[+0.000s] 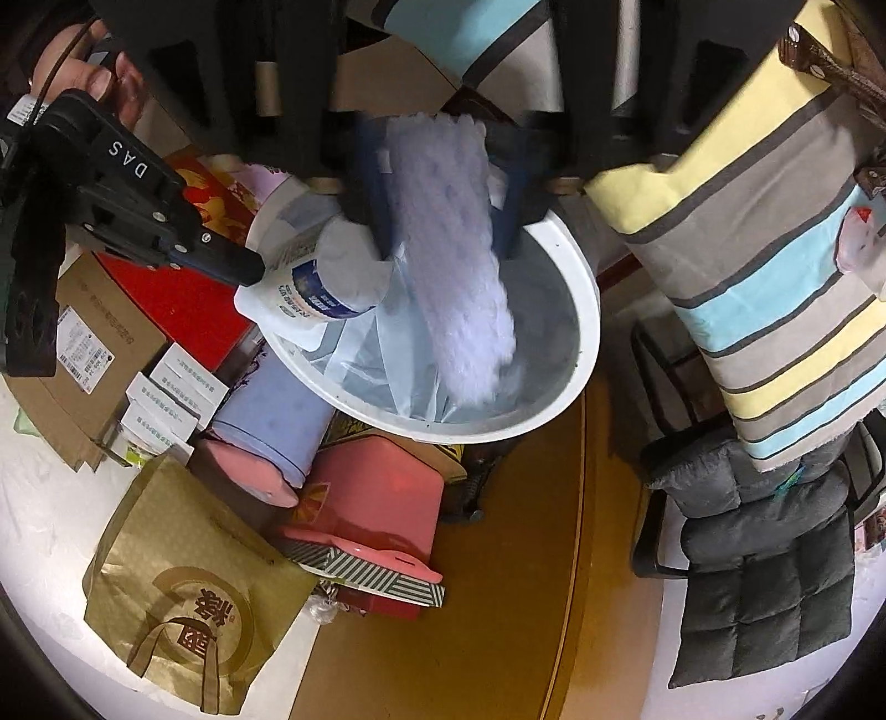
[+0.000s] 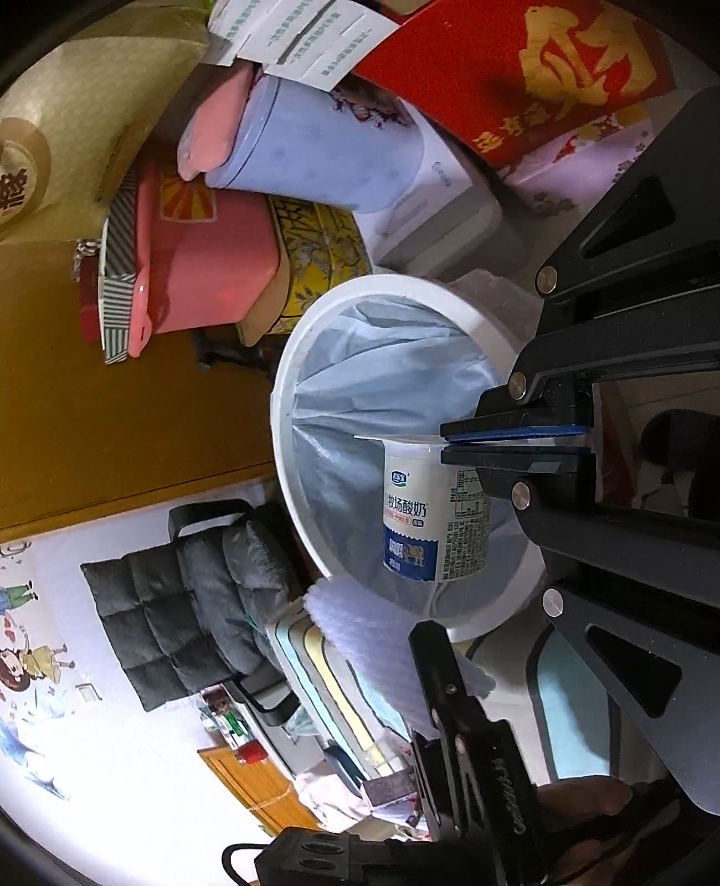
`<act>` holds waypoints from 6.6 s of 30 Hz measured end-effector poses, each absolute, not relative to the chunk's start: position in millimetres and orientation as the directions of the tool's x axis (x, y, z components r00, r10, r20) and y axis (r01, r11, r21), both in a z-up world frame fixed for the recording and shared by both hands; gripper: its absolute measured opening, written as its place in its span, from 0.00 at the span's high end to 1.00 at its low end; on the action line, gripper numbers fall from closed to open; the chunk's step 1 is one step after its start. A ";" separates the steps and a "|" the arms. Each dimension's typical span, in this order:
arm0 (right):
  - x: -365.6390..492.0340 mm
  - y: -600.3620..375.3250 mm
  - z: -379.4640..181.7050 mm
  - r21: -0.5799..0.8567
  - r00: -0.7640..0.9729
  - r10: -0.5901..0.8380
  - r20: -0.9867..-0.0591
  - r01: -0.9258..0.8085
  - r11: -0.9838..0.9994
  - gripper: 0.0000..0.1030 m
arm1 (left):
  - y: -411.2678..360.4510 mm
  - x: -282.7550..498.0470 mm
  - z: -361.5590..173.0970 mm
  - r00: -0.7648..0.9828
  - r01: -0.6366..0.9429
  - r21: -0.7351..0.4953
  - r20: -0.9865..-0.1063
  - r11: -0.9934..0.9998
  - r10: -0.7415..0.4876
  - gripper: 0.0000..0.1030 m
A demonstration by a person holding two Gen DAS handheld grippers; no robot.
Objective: Collect trash
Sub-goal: 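Carry both items over the white trash bin and open both tools to drop them, then move both open tools back over the table, then grasp the patterned paper cup with the left tool while the right tool grasps the brown snack wrapper, then carry the paper cup and wrapper over the trash bin and open both tools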
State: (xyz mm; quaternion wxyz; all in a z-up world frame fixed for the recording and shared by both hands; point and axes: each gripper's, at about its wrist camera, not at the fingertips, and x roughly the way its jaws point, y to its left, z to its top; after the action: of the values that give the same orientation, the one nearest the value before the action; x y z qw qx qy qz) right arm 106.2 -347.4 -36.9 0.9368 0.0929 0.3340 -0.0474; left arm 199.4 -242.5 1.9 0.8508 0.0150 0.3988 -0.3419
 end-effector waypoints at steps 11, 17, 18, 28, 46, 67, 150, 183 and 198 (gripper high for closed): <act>105.5 -348.8 -36.6 0.129 0.766 -0.060 -0.640 0.184 0.974 0.84 | -228.8 196.1 6.6 0.495 0.559 -0.236 -0.673 0.795 -0.549 0.41; 101.4 -340.5 -31.8 0.141 0.780 -0.036 -0.625 0.158 0.977 0.80 | -214.0 186.5 12.7 0.544 0.520 -0.205 -0.669 0.829 -0.506 0.41; 100.5 -338.2 -30.5 0.143 0.784 -0.028 -0.620 0.148 0.979 0.80 | -211.3 184.2 14.3 0.554 0.512 -0.198 -0.667 0.836 -0.498 0.40; 99.0 -300.3 -24.2 0.161 0.796 0.106 -0.596 -0.011 0.987 0.69 | -165.4 153.2 23.3 0.634 0.395 -0.176 -0.658 0.902 -0.406 0.37; 93.7 -220.7 -18.8 0.111 0.754 0.236 -0.614 -0.214 0.971 0.69 | -75.5 98.0 27.3 0.731 0.178 -0.117 -0.649 0.977 -0.211 0.36; 96.6 -159.3 -26.2 0.080 0.675 0.326 -0.662 -0.369 0.926 0.69 | 6.1 76.6 2.9 0.729 -0.033 -0.081 -0.684 0.996 -0.032 0.36; 158.7 -137.7 -49.8 0.091 0.592 0.361 -0.720 -0.436 0.895 0.78 | 86.5 132.3 -38.8 0.679 -0.284 -0.595 -0.678 0.752 -0.281 0.43; 122.1 -162.1 -24.9 0.108 0.665 0.363 -0.653 -0.392 0.913 0.78 | 32.3 94.4 18.1 0.751 -0.064 -0.334 -0.637 0.941 -0.175 0.93; 118.3 -204.1 -24.6 0.129 0.709 0.299 -0.638 -0.285 0.950 0.78 | -27.1 115.7 24.4 0.721 0.077 -0.266 -0.650 0.961 -0.238 0.93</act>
State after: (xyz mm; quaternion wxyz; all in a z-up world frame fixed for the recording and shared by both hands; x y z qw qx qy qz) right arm 118.3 -204.1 -24.6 0.9244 0.0106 0.3471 0.1580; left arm 115.7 -27.1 24.4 0.9211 -0.1107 0.3633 -0.0854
